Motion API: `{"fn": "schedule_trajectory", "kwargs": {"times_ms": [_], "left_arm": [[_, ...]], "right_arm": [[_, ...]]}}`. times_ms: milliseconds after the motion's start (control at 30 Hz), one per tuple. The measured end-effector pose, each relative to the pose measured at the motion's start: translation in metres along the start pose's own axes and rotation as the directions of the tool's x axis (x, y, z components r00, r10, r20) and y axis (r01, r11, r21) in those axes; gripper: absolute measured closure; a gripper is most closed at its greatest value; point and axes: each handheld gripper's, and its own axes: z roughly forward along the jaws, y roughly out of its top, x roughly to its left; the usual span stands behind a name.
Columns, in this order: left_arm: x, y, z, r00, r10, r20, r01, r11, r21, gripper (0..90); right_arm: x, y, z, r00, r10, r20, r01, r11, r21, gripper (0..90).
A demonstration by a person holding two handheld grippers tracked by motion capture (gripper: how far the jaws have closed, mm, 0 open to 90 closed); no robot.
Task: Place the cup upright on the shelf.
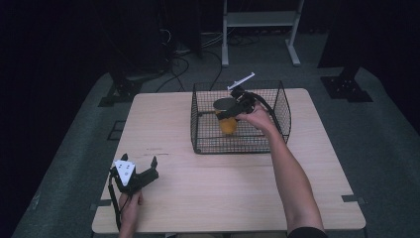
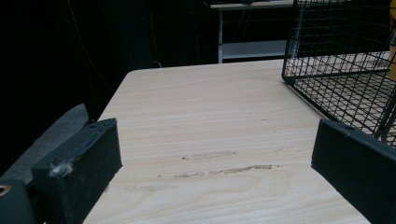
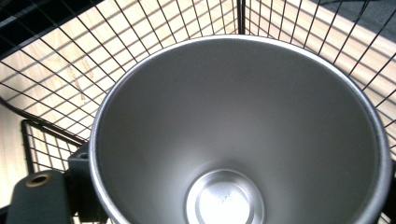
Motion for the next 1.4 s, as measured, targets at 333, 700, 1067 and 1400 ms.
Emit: {"fn": "schedule_trajectory", "kwargs": {"times_ms": [333,700,1067,1400], "left_arm": [[0.000,0.000,0.000,1.0000,0.001,0.000,-0.001,1.0000,-0.001,0.8],[0.000,0.000,0.000,1.0000,0.001,0.000,-0.001,1.0000,-0.001,0.8],[0.000,0.000,0.000,1.0000,0.003,0.000,-0.003,1.0000,-0.001,0.8],[0.000,0.000,0.000,1.0000,0.004,0.001,-0.004,1.0000,0.000,0.8]], "right_arm": [[-0.005,-0.004,0.010,0.9997,0.017,0.017,-0.018,0.999,0.028,11.4],[-0.004,-0.007,0.012,0.9996,0.005,0.029,-0.006,0.999,0.032,11.3],[-0.006,-0.013,0.005,0.9988,0.001,0.049,-0.003,0.999,0.044,11.2],[0.000,-0.012,0.005,0.9986,-0.023,0.047,0.020,0.998,0.063,8.9]]}}
